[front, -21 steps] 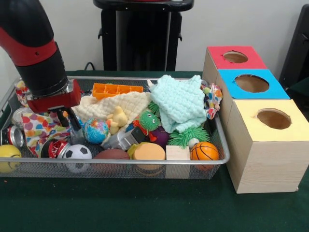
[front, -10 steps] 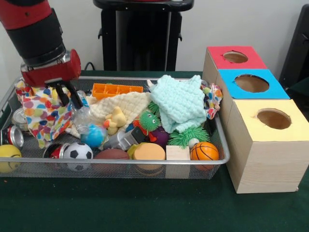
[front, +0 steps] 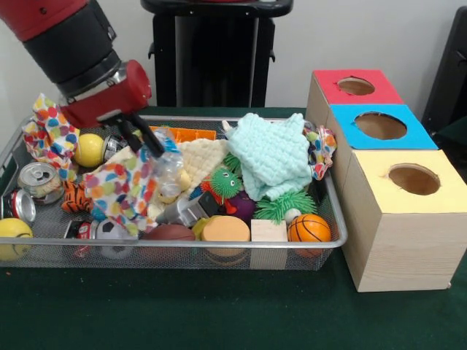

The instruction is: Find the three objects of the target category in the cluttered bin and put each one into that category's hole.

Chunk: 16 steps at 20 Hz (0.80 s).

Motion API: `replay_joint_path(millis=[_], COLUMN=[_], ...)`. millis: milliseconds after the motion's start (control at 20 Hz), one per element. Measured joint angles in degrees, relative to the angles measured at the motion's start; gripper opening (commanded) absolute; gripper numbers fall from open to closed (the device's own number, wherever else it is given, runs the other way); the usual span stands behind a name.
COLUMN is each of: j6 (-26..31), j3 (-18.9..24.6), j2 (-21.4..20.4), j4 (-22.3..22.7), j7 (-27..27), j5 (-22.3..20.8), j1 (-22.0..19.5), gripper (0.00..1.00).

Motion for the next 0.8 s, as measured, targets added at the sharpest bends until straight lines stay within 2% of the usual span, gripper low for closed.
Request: replay_joint_path(millis=[350, 800], j6=[-0.01, -0.55], j3=[1.64, 1.34], j2=[4.54, 6.08], j4=[3.28, 5.96], j7=[0.0, 0.0], j5=[0.98, 0.28], j1=[0.0, 0.97], gripper=[0.0, 0.0])
